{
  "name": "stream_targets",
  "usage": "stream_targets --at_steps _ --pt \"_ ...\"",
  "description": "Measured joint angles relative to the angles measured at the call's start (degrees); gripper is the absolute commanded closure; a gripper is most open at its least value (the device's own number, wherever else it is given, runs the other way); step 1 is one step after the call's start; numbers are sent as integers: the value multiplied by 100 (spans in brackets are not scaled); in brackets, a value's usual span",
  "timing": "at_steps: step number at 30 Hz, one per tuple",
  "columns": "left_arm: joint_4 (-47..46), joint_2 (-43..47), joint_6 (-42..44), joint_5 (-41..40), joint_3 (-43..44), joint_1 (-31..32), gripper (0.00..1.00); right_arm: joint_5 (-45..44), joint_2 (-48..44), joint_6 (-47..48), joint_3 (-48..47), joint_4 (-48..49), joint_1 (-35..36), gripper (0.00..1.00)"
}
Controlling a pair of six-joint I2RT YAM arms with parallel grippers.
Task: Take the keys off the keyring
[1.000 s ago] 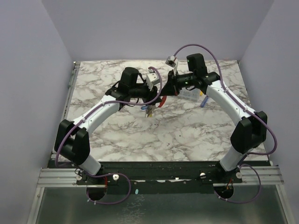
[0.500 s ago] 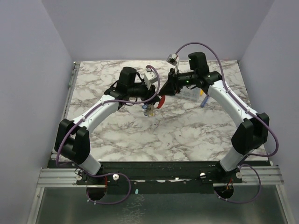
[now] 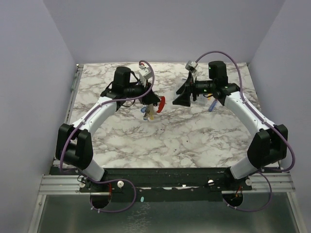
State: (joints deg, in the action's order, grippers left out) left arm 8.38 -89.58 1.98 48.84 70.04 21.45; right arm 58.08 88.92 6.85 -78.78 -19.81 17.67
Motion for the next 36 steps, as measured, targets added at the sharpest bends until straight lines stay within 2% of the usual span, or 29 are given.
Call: stream_targets --at_steps 5,8,11,14,18,21,24,26,28,29,30,33,35,36 --pt "-225 2 -597 435 9 -103 100 258 101 203 656 581 26 10" --pt "-553 17 -1126 643 9 -103 100 479 127 -85 1099 1504 37 12" --pt "-1495 70 -2052 852 -103 -127 100 632 205 -634 1504 2599 81 14" --pt "-3209 164 -3484 1003 -540 -247 100 734 343 -1574 2120 4297 149 19" --pt "-4577 162 -4763 1054 -780 -389 100 750 732 -2848 2691 6511 378 32" --pt "-5163 162 -5261 1071 -785 -431 100 743 885 -3399 2699 7418 564 41" --pt "-5567 162 -5608 1071 -835 -437 100 743 890 -3847 2688 8214 656 56" --pt "-5740 162 -5759 1071 -905 -446 100 737 890 -4063 2686 8550 688 73" --pt "-5855 162 -5875 1071 -977 -455 100 723 890 -4262 2684 8804 686 95" --pt "-5899 162 -5925 1071 -1012 -463 100 717 890 -4336 2677 8878 686 99" --pt "-5949 162 -5993 1078 -1036 -476 91 710 887 -4413 2669 8900 686 99" --pt "-6054 166 -6061 1106 -1054 -531 42 710 872 -4472 2653 8754 675 100" --pt "-6092 166 -6089 1139 -1071 -660 24 713 807 -4330 2568 8327 669 100" --pt "-6129 164 -6102 1158 -1073 -817 12 758 758 -4122 2472 7868 664 99"
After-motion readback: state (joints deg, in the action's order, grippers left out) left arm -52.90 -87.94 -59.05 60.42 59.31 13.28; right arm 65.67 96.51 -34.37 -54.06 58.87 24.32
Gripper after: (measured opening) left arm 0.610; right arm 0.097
